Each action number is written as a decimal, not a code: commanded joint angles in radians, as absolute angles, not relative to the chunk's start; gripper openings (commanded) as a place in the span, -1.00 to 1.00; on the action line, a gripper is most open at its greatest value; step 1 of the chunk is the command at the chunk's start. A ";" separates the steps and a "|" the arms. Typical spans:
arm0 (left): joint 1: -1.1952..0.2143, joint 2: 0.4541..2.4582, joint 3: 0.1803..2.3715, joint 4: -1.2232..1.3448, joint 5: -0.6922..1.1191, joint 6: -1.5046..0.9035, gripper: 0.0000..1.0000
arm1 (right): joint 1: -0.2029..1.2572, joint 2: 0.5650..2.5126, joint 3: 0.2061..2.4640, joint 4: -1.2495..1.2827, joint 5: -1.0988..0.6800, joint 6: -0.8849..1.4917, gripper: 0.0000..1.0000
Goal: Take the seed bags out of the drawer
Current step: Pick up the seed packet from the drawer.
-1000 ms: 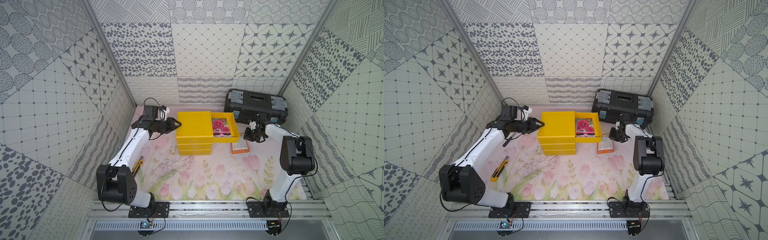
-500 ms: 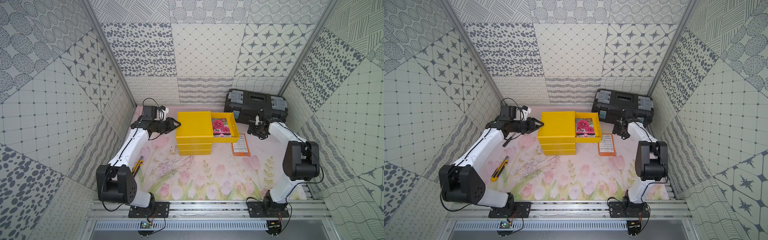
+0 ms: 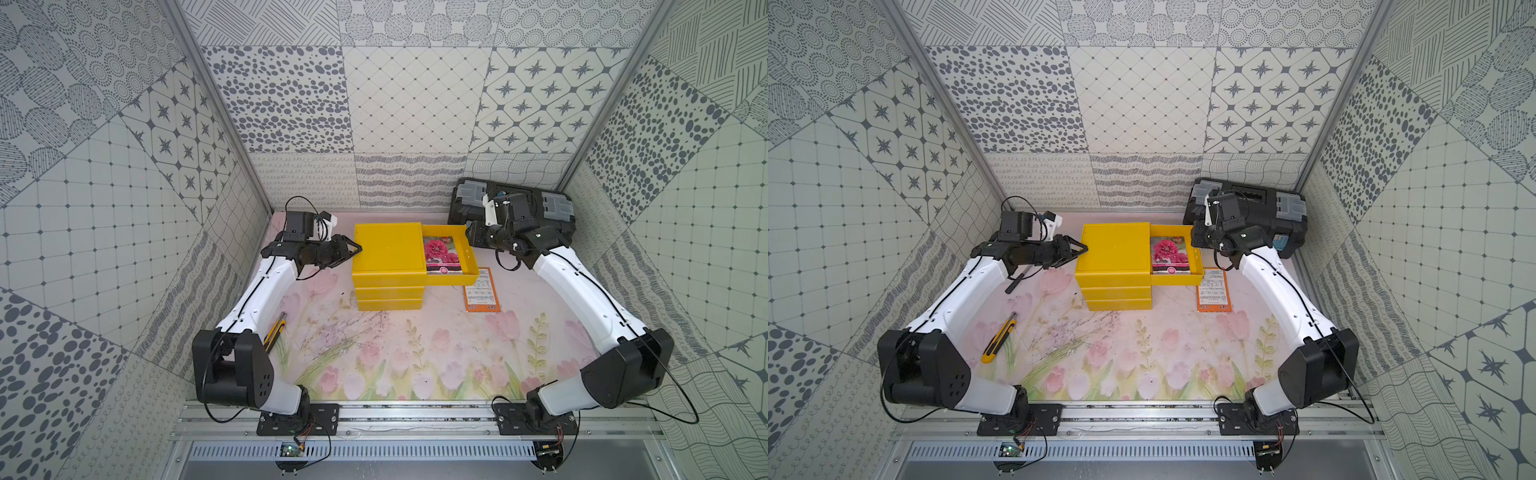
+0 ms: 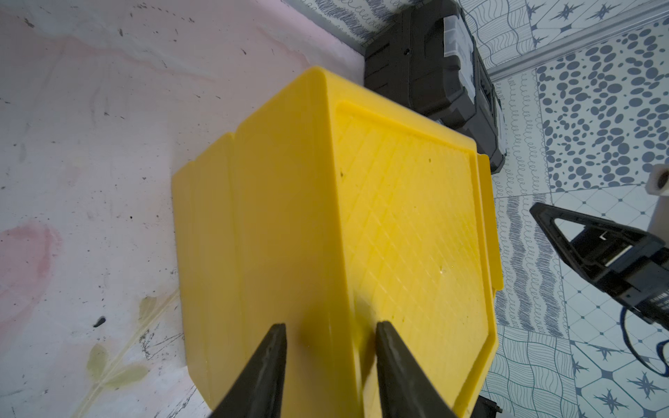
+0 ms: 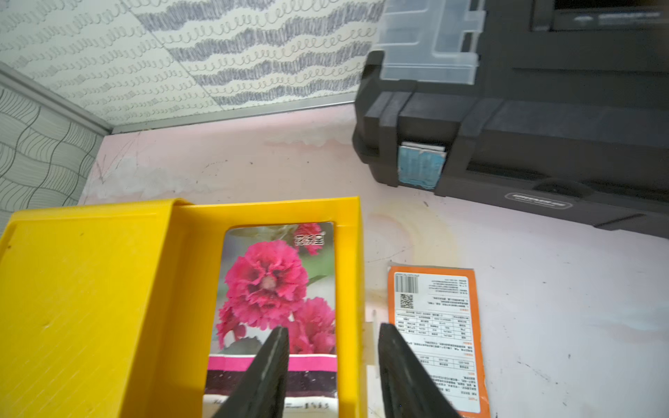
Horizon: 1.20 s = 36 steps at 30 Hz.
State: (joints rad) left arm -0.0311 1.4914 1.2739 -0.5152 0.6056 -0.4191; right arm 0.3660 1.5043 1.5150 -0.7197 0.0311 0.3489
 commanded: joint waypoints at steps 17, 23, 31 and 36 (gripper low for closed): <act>-0.023 1.490 1.259 -0.672 0.497 -0.400 -0.14 | 0.510 1.860 1.738 -0.832 0.200 0.332 -0.34; -0.023 1.492 1.259 -0.671 0.500 -0.402 -0.14 | 0.526 1.909 1.774 -0.843 0.167 0.331 -0.35; -0.023 1.495 1.258 -0.670 0.500 -0.403 -0.14 | 0.536 1.943 1.802 -0.845 0.070 0.337 -0.38; -0.023 1.496 1.257 -0.671 0.499 -0.403 -0.14 | 0.535 1.957 1.818 -0.831 -0.072 0.356 -0.39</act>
State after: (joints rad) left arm -0.0299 1.4899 1.2732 -0.5163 0.6060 -0.4194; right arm 0.5282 1.9301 1.7920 -0.8413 0.0353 0.3439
